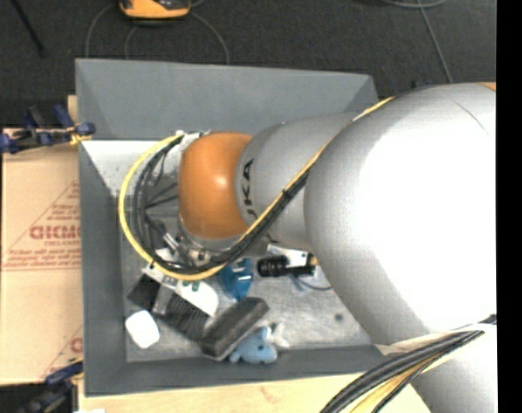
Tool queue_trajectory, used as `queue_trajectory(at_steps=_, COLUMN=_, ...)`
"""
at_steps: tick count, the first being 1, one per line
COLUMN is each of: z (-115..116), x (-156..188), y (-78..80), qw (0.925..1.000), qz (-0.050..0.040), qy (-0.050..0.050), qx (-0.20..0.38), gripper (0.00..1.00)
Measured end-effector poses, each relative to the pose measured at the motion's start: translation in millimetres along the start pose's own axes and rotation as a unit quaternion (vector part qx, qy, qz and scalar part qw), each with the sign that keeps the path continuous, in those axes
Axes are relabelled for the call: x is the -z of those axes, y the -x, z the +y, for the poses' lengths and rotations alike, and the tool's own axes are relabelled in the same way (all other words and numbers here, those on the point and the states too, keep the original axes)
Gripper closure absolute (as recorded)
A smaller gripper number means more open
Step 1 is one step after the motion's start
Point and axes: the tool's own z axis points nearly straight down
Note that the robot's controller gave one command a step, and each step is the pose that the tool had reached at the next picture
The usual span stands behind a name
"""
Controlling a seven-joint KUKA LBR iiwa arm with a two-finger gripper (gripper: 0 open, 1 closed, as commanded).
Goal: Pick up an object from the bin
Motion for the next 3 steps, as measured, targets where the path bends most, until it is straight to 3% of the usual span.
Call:
queue_trajectory(at_steps=1, z=-9.9, x=-7.0, y=-5.3, qw=0.9924, qz=-0.0029, qy=0.003, qx=-0.123, gripper=1.00)
queue_trajectory(at_steps=3, z=-11.5, x=-4.2, y=-6.7, qw=0.9923, qz=-0.0005, qy=0.000, qx=-0.124, gripper=1.00)
